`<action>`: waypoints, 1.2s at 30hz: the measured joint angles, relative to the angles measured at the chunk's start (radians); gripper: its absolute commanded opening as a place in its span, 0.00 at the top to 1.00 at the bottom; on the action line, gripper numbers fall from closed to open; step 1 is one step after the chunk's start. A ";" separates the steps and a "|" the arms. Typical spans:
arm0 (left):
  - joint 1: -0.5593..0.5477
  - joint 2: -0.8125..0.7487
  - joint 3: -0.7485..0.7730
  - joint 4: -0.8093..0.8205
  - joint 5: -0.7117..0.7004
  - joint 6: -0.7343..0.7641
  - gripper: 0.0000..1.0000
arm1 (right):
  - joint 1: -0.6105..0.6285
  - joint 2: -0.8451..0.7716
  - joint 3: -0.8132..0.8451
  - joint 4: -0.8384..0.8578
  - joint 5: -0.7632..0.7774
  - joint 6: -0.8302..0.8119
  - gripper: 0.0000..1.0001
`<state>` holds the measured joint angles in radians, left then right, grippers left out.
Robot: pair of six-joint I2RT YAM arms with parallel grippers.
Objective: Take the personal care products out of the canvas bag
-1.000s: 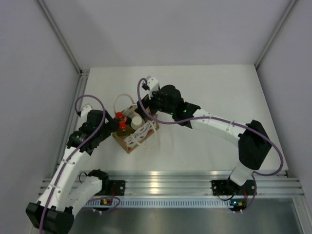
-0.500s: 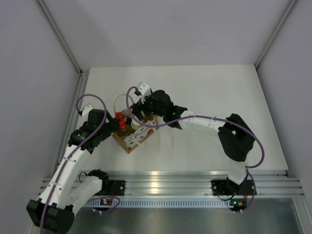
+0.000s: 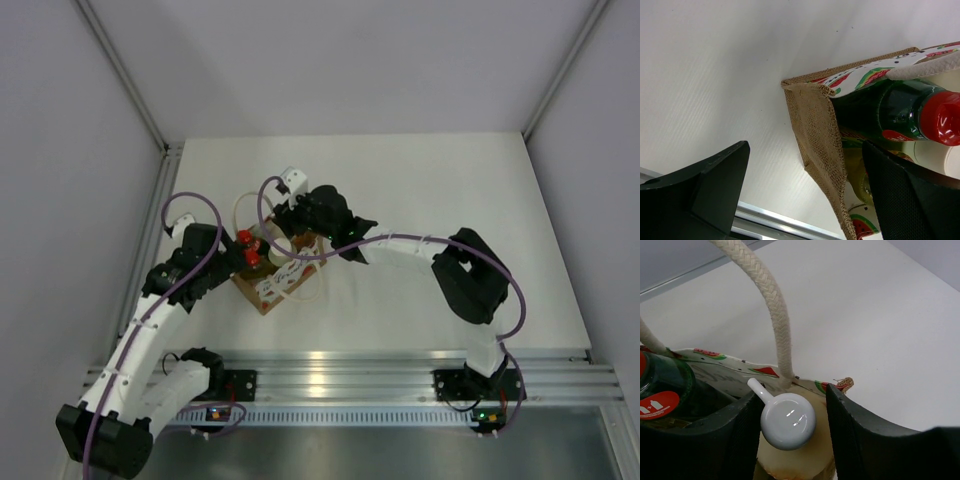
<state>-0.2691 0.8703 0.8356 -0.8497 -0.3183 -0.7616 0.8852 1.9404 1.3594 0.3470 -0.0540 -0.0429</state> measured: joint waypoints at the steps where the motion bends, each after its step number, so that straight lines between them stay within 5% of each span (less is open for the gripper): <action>1: 0.000 0.000 0.000 0.000 0.000 0.001 0.02 | -0.001 0.001 0.000 0.004 0.001 0.000 0.51; 8: 0.000 -0.005 0.000 0.002 0.006 0.003 0.02 | -0.006 0.002 0.000 0.010 -0.011 -0.005 0.71; 10: 0.000 -0.006 0.000 0.003 0.007 0.005 0.02 | -0.006 0.006 0.000 0.018 -0.025 -0.006 0.89; 13: 0.000 -0.015 0.000 0.004 0.011 0.005 0.02 | -0.012 0.011 -0.006 0.048 -0.051 -0.010 1.00; 36: 0.000 -0.087 0.000 0.005 0.023 0.006 0.02 | -0.024 0.007 -0.043 0.127 -0.135 -0.074 1.00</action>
<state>-0.2691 0.7837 0.8352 -0.8448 -0.2955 -0.7559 0.8612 1.9476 1.3159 0.4744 -0.1894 -0.1165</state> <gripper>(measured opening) 0.983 0.334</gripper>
